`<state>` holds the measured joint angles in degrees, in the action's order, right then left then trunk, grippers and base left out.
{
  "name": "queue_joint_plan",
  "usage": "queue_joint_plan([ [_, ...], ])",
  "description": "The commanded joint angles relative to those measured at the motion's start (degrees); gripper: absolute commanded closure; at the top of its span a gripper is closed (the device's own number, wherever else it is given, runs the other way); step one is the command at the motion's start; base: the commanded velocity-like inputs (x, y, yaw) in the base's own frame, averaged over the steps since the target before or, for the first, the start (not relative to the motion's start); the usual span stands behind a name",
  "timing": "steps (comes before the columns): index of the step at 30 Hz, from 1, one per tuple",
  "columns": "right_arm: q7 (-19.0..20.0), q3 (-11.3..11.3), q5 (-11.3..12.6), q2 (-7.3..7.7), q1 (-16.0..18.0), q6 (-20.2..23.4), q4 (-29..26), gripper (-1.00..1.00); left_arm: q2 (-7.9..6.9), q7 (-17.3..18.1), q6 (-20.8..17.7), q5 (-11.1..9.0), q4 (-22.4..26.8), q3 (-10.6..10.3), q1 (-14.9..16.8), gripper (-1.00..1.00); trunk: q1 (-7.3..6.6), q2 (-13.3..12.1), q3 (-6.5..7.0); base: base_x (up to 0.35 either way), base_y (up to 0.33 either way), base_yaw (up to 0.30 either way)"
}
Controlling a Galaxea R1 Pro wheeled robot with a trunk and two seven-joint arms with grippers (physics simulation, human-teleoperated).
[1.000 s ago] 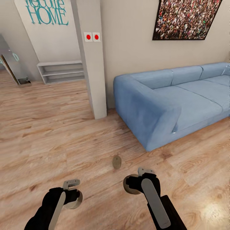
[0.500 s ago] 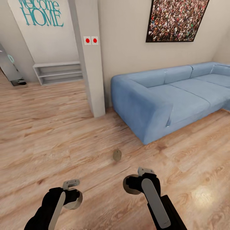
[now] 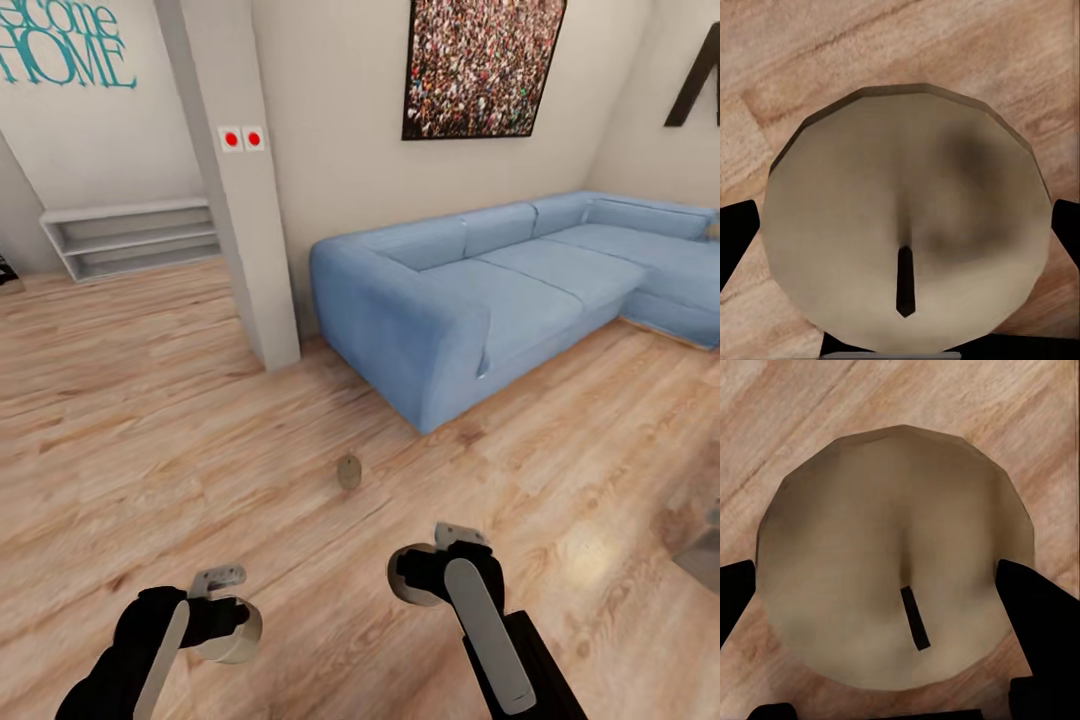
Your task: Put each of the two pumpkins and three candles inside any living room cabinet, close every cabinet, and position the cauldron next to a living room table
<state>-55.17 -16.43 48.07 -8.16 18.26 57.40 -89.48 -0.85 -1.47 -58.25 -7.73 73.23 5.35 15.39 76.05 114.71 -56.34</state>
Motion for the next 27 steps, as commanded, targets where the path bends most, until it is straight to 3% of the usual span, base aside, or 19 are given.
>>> queue_joint_plan([
  [1, 0.0, 0.1, 0.0, 0.04, 0.0, 0.0, 0.0, 1.0, -0.01, 0.0, 0.0, 0.0, 0.0, 0.0, 0.0, 1.0, -0.23, -0.4, 0.21, -0.159, 0.115, -0.281],
  [6, -0.1, 0.4, -0.1, 0.47, 0.0, -0.5, 0.1, 1.0, -0.03, 0.1, 0.0, -0.1, -0.1, -0.1, 0.0, 1.0, -1.32, -2.4, 1.19, -0.11, 0.05, -0.281],
  [7, 0.0, 0.8, -0.1, 0.75, 0.0, -3.0, 1.6, 1.0, -0.03, 0.1, 0.1, -0.1, -0.3, -0.1, 0.0, 1.0, -1.54, -2.8, 1.37, -0.023, 0.005, -0.281],
  [13, 0.1, 1.6, -0.3, 1.15, -2.7, -7.3, 8.1, 1.0, -0.03, 0.1, 0.1, 0.0, -0.9, -0.1, 0.0, 1.0, -2.86, -5.2, 2.46, -0.005, 0.001, -0.281],
  [15, 0.2, 2.2, -0.3, 2.41, -4.9, -11.4, 9.2, 1.0, -0.03, 0.0, 0.1, 0.0, -1.4, -0.1, 0.0, 1.0, -3.3, -6.0, 2.81, -0.001, 0.0, -0.281],
  [16, 0.8, 2.3, 0.1, 6.18, -6.9, -17.3, 9.9, 1.0, -0.03, 0.0, 0.2, 0.0, -2.4, -0.1, 0.0, 1.0, -3.52, -6.4, 2.99, 0.0, 0.0, -0.281],
  [17, 1.5, 2.3, 0.1, 7.0, -7.2, -18.4, 10.0, 1.0, -0.03, 0.0, 0.3, 0.1, -2.6, -0.1, 0.0, 1.0, -3.74, -6.8, 3.17, 0.0, 0.0, -0.281],
  [27, 4.3, 2.6, -0.5, 7.99, -10.1, -21.1, 10.1, 1.0, 0.06, 0.0, 0.7, 0.1, -2.8, -0.7, 0.0, 1.0, -5.94, -10.8, 4.97, -0.003, 0.0, -0.281],
])
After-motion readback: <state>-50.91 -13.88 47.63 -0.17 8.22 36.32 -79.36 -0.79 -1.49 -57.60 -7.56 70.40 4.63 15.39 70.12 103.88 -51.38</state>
